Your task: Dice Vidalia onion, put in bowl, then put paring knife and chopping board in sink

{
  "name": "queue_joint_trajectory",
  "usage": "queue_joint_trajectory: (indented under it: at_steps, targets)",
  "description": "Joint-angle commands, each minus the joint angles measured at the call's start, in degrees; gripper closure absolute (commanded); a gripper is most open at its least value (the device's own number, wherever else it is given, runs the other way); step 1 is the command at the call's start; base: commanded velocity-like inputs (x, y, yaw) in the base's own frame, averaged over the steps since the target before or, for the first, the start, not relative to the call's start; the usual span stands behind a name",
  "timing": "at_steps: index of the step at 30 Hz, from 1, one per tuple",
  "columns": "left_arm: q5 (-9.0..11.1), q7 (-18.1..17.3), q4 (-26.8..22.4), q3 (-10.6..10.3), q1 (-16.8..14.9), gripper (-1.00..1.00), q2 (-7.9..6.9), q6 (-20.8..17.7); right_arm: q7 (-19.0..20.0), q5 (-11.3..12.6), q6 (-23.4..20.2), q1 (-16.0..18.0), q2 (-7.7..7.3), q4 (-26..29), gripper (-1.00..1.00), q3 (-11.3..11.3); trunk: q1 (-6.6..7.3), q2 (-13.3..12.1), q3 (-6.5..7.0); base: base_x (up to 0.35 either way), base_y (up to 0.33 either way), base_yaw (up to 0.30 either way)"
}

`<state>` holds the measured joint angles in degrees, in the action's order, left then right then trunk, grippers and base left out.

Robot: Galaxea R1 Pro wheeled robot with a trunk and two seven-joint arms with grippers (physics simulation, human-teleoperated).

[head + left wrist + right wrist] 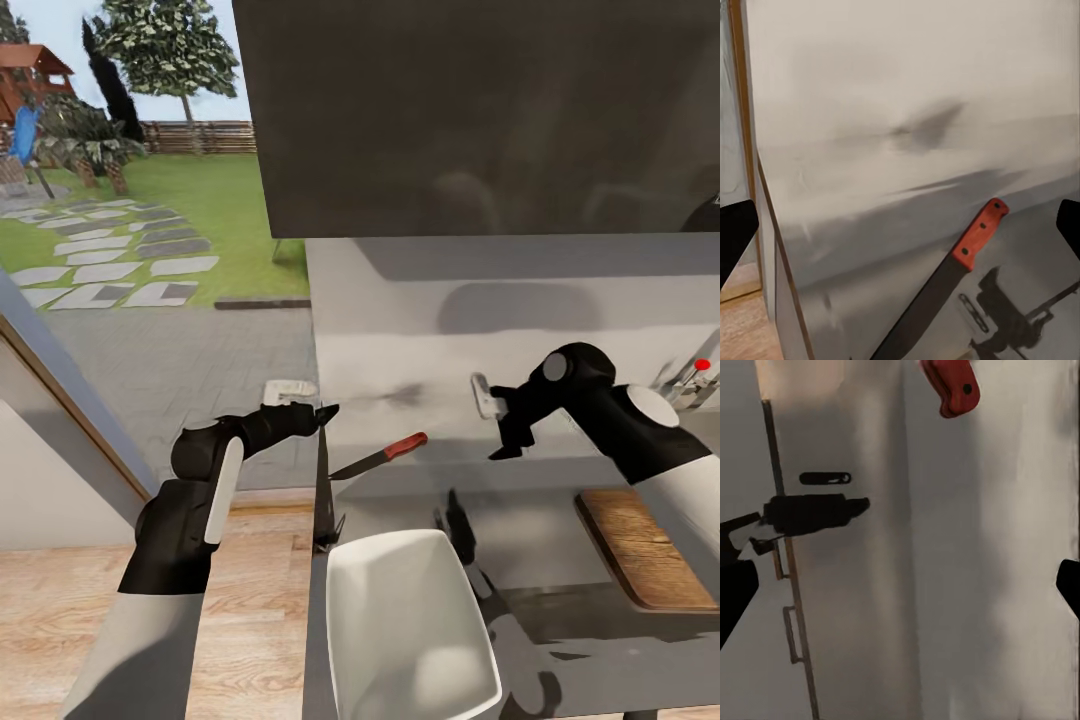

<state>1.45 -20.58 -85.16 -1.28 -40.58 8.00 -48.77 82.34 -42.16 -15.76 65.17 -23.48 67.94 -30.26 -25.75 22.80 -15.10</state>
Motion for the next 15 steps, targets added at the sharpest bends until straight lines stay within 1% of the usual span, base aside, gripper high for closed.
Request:
queue_joint_trajectory:
  at_steps: [1,3,8,9,10,11,12,13,14,15]
  targets:
    - [0.13,-0.07,-0.09,0.05,-0.06,-1.0,0.03,-0.36,0.25,-0.11,-0.15,0.06,0.22,0.33,-1.0,0.24,-0.04,0.12,-0.12,0.0,0.0,0.0]
    - [0.13,-0.07,-0.14,0.08,-0.05,-1.0,0.01,-0.36,0.34,-0.11,0.59,0.07,0.74,0.92,-1.0,0.57,-0.04,0.12,-0.12,0.0,0.0,0.0]
    - [0.13,-0.07,-0.17,0.12,-0.05,-1.0,-0.03,-0.36,0.56,-0.03,1.35,0.09,1.34,2.61,-1.0,1.24,-0.04,0.12,-0.12,0.0,0.0,0.0]
    - [0.13,-0.07,-0.18,0.08,-0.06,-1.0,-0.01,-0.36,0.51,0.13,1.41,0.06,2.57,2.98,-1.0,0.35,-0.04,0.12,-0.12,0.0,0.0,0.0]
    - [0.13,-0.07,-0.18,0.07,-0.07,-1.0,-0.01,-0.36,0.54,0.17,1.42,0.05,3.4,3.05,-1.0,-0.67,-0.04,0.12,-0.12,0.0,0.0,0.0]
    - [0.13,-0.07,-0.18,0.07,-0.08,-1.0,-0.01,-0.36,0.56,0.16,1.42,0.05,3.79,3.07,-1.0,-1.21,-0.04,0.12,-0.12,0.0,0.0,0.0]
    - [0.13,-0.07,-0.14,0.06,-0.07,-1.0,0.0,-0.36,0.54,0.18,1.25,0.05,4.83,3.12,-1.0,-2.62,-0.04,0.12,-0.12,0.0,0.0,0.0]
    - [0.13,-0.07,-0.12,0.05,-0.07,-1.0,0.0,-0.36,0.45,0.17,1.08,0.05,5.67,3.14,-1.0,-3.59,-0.04,0.12,-0.12,0.0,0.0,0.0]
    - [0.13,-0.07,-0.14,0.02,-0.07,-1.0,0.0,-0.36,0.17,0.1,0.9,0.05,6.81,3.12,-1.0,-4.64,-0.04,0.12,-0.12,0.0,0.0,0.0]
    - [0.13,-0.07,-0.13,0.01,-0.06,-1.0,0.0,-0.36,-0.07,0.08,0.8,0.04,7.49,3.11,-1.0,-5.09,-0.04,0.12,-0.12,0.0,0.0,0.0]
